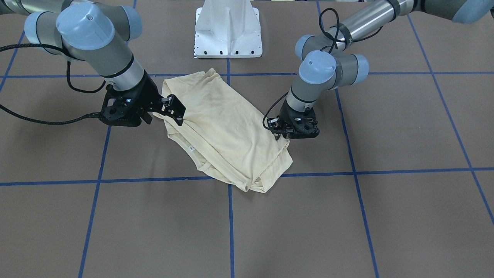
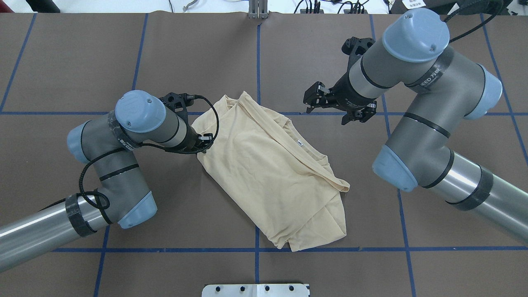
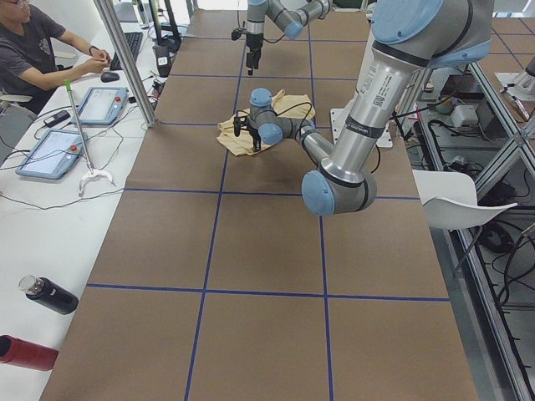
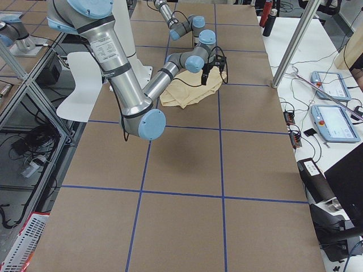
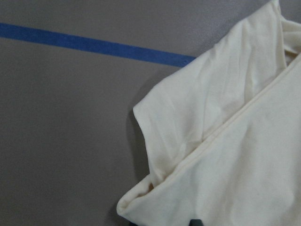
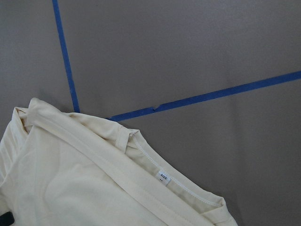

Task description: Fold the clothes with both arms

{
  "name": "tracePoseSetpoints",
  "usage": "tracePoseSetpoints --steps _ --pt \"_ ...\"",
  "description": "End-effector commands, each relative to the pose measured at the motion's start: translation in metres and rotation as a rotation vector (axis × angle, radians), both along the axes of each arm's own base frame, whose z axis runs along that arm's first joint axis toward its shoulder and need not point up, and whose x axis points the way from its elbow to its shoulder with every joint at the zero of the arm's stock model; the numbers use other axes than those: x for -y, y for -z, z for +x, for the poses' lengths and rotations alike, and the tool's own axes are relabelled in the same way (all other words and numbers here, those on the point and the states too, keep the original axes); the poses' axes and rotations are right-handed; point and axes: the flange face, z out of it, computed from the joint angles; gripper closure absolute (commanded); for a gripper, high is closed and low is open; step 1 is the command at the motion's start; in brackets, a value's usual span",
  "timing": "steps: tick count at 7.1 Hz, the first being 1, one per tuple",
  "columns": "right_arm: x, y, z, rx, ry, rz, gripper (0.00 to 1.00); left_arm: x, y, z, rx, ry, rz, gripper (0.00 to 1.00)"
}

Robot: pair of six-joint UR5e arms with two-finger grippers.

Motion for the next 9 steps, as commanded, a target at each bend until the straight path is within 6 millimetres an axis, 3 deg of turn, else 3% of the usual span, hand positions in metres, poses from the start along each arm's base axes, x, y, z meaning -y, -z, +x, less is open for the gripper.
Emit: tracePoseSetpoints --steps 1,2,5,7,8,9 --pt "0.001 -0.004 0.001 -0.006 -0.003 -0.003 0.00 -0.001 0.005 0.000 -0.008 -0.001 0.009 0.89" --pt "0.002 -0.004 0.000 -0.006 -0.003 -0.003 0.00 0.000 0.005 0.000 -0.009 0.007 0.002 1.00" --pt "0.007 -0.005 0.006 -0.009 -0.016 -0.005 0.00 0.004 0.005 -0.002 -0.006 0.009 0.007 1.00" --pt "0.008 -0.007 0.006 -0.014 -0.020 -0.006 0.00 0.030 0.018 -0.017 -0.017 0.055 0.039 1.00" --pt "0.009 -0.007 0.006 -0.016 -0.023 -0.005 0.00 0.050 0.026 -0.016 -0.010 0.062 0.063 1.00" --pt "0.009 -0.008 0.006 -0.019 -0.025 -0.004 0.00 0.066 0.022 -0.008 0.013 0.060 0.073 1.00"
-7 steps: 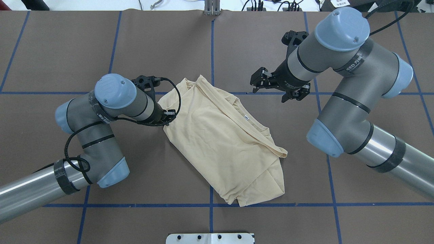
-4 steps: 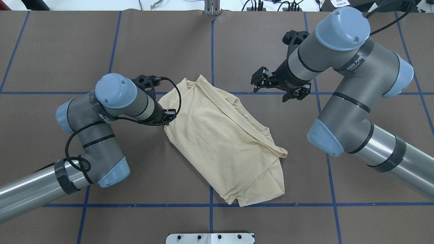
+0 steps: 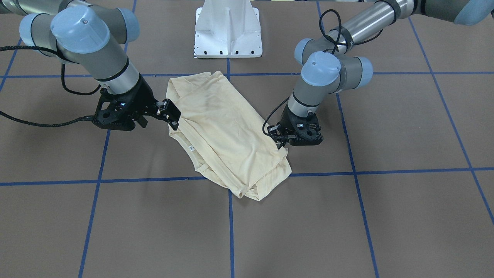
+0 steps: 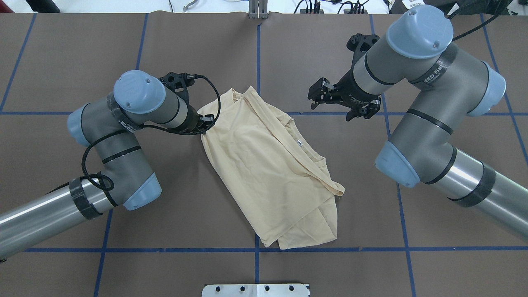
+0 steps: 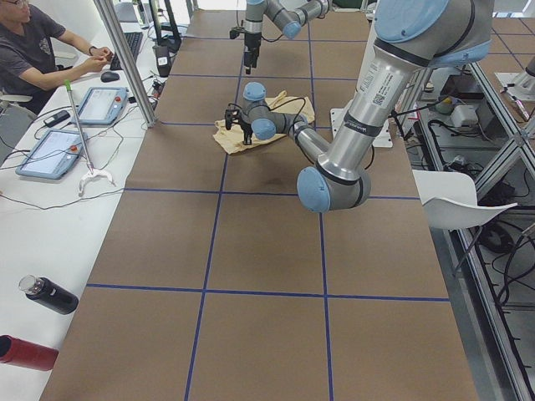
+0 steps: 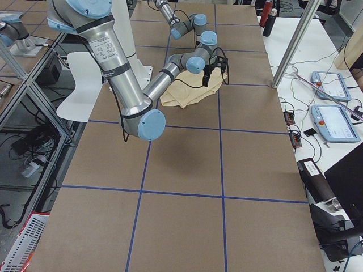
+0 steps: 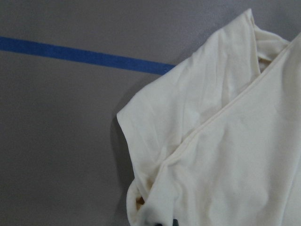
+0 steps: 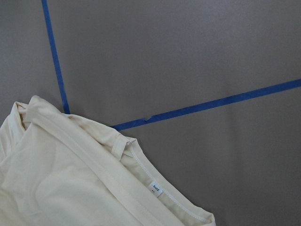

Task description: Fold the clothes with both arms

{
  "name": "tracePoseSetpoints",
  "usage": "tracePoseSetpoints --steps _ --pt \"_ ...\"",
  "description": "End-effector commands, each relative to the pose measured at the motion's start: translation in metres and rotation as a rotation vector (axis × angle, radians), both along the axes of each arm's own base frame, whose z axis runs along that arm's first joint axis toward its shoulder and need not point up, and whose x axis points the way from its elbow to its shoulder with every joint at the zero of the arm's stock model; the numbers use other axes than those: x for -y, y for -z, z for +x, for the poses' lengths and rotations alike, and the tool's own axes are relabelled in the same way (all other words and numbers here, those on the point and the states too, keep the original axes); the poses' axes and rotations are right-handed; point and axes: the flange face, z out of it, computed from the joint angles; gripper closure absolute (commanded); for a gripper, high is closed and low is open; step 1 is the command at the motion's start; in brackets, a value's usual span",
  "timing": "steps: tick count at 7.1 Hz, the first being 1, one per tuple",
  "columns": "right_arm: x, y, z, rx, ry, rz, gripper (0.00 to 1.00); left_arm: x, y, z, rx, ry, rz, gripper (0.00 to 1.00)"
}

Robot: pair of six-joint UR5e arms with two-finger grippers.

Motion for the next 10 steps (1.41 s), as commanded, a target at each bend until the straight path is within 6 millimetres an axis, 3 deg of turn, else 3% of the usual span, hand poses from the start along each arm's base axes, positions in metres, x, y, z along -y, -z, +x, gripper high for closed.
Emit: tracePoseSetpoints --steps 1,4,6,10 --pt "0.001 -0.002 0.000 -0.010 -0.012 0.006 0.00 0.042 0.001 0.007 0.021 0.026 0.046 1.00" --pt "0.001 -0.005 0.000 -0.017 -0.018 0.007 0.00 0.105 -0.008 0.012 0.044 0.065 0.157 1.00" --pt "0.002 -0.006 0.000 -0.023 -0.025 0.010 0.00 0.134 -0.012 0.017 0.048 0.113 0.252 1.00" --pt "0.003 -0.006 0.000 -0.024 -0.031 0.012 0.00 0.141 -0.015 0.016 0.063 0.142 0.307 1.00"
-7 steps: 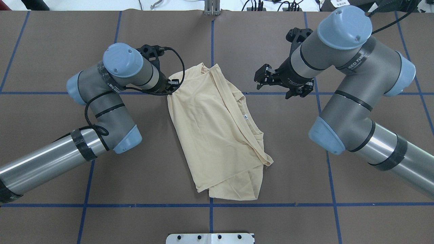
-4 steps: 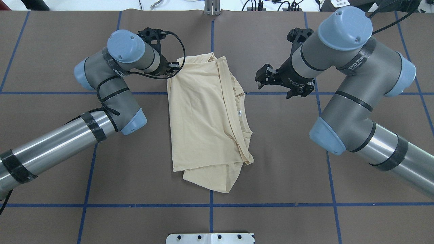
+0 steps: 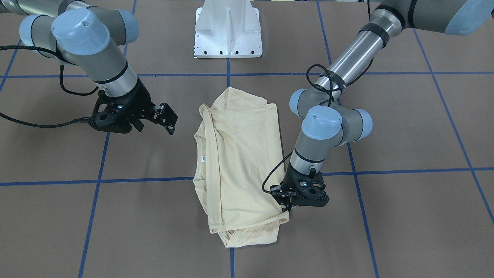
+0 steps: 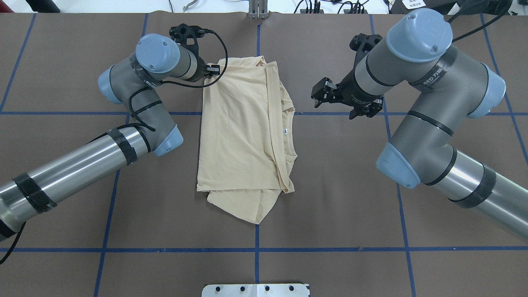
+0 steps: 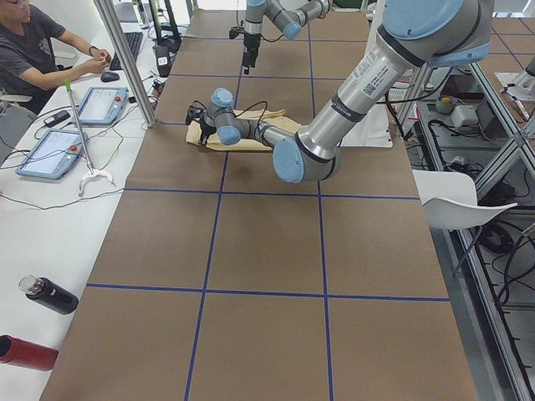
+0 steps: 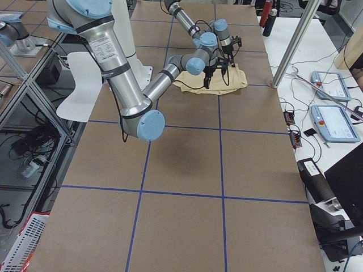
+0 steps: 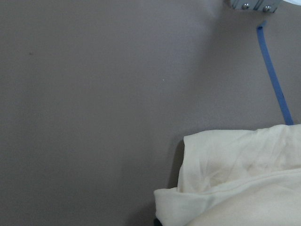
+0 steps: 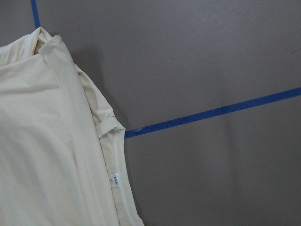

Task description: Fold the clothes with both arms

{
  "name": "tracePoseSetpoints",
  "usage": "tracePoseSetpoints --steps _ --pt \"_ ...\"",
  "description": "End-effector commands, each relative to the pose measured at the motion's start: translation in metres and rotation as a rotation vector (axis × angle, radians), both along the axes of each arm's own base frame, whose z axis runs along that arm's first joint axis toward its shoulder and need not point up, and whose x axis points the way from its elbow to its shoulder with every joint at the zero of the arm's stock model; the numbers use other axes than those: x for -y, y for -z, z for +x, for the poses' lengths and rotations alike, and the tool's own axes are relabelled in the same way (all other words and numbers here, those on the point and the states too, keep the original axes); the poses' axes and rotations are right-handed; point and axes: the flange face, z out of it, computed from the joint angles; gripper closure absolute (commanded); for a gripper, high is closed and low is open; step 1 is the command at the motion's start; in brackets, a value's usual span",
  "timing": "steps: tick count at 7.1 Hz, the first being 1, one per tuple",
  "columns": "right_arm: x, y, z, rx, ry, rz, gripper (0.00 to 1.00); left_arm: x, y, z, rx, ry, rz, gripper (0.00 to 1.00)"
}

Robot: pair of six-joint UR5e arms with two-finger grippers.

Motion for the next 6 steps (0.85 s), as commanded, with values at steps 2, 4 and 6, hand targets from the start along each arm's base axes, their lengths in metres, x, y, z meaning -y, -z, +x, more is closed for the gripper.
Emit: tracePoseSetpoints --steps 2,4,6 --pt "-0.002 0.003 -0.004 -0.026 -0.044 0.046 0.00 0.002 0.000 -0.006 -0.009 0.003 0.041 0.00" --pt "-0.018 0.006 -0.038 -0.073 -0.062 0.106 0.00 0.016 -0.008 -0.040 -0.029 0.042 0.064 0.00" --pt "-0.027 0.018 -0.063 -0.117 -0.010 0.237 0.00 0.000 -0.031 -0.114 -0.052 -0.002 0.093 0.00"
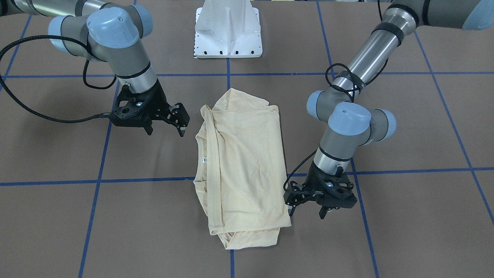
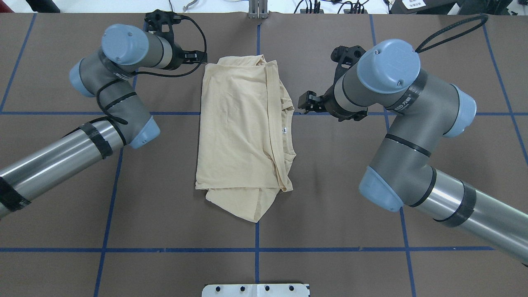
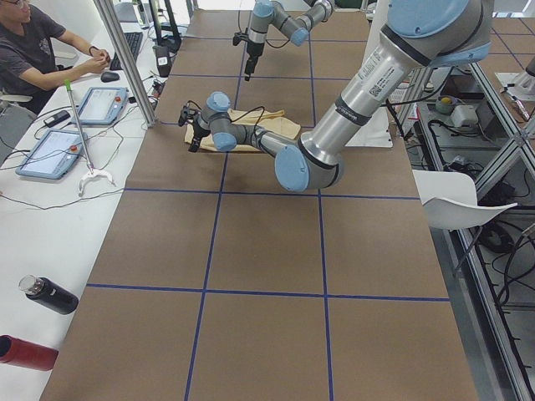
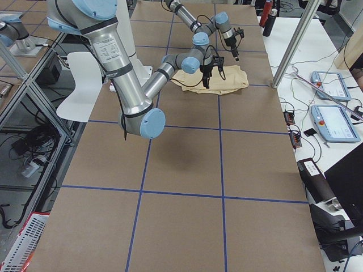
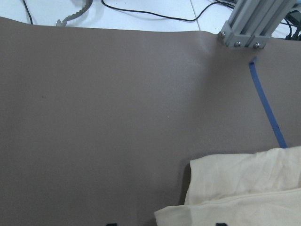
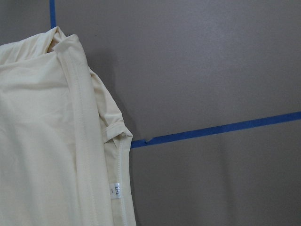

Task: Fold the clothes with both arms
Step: 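Raise the left gripper away while the right gripper moves over the bundle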

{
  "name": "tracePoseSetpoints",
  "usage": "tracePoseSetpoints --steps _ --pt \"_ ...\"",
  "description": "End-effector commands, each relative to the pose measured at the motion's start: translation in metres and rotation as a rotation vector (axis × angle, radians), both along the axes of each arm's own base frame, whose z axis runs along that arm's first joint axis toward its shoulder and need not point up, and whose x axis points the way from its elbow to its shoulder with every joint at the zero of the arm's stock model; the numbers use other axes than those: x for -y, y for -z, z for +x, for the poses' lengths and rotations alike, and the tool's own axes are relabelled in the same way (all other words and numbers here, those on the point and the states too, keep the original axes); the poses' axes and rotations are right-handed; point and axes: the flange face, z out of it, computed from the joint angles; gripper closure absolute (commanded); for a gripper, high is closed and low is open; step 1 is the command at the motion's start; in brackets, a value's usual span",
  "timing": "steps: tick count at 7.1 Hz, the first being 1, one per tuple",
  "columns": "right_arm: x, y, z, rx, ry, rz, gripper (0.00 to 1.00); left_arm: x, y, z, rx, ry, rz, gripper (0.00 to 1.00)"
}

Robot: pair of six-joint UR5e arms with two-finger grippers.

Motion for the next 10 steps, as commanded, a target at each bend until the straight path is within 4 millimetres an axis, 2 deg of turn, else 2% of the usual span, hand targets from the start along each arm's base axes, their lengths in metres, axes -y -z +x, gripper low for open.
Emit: tracePoseSetpoints --steps 1,2,3,5,7,10 --pt "0.004 0.028 -0.056 -0.042 0.044 0.077 0.00 -0.028 -0.026 -0.071 -0.033 -0.083 0.021 0.00" --pt "0.006 0.034 -0.091 -0.070 0.082 0.085 0.00 -0.040 -0.032 -0.092 -0.040 -0.104 0.035 0.00" --pt "-0.014 0.032 -0.120 -0.103 0.149 0.124 0.00 -0.046 -0.037 -0.101 -0.039 -0.106 0.039 0.00" --pt "-0.050 0.021 -0.149 -0.169 0.196 0.117 0.00 -0.045 -0.041 -0.101 -0.031 -0.106 0.035 0.00" --pt "-0.061 0.002 -0.159 -0.232 0.254 0.118 0.00 -0.044 -0.044 -0.100 -0.013 -0.115 0.048 0.00" --pt "-0.066 -0.007 -0.163 -0.271 0.300 0.122 0.00 -0.043 -0.055 -0.096 -0.002 -0.120 0.032 0.00"
